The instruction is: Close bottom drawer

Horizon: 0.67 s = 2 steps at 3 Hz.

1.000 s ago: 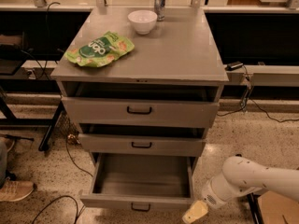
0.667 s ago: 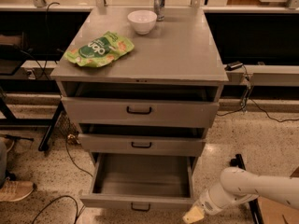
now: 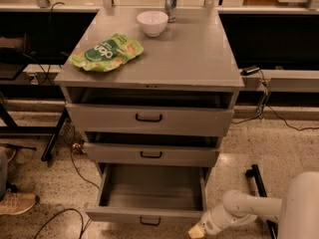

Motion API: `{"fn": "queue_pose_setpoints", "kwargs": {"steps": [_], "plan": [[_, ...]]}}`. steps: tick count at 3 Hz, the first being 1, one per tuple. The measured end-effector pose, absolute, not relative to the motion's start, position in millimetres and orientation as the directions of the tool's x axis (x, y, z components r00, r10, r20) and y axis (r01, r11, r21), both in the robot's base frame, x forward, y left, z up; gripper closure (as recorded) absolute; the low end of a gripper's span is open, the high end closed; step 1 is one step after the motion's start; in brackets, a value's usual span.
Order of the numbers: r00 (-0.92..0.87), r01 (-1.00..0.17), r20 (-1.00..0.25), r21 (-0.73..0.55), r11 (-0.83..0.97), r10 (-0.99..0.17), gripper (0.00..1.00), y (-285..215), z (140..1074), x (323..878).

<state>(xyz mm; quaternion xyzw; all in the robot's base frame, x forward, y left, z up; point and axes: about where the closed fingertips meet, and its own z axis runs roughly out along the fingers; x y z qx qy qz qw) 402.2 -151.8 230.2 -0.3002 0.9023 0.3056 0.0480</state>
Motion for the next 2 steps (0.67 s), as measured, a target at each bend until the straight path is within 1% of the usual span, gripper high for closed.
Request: {"fn": "queue_pose_setpoints", "kwargs": {"steps": [1,2], "plan": [[-0.820,-0.564,-0.268,0.527,0.635,-0.505,1.00,-150.8,223.0,402.4],[-0.840,-0.535,-0.240,0.518,0.668,-0.486,1.00,-147.0,189.9,402.4]]}}
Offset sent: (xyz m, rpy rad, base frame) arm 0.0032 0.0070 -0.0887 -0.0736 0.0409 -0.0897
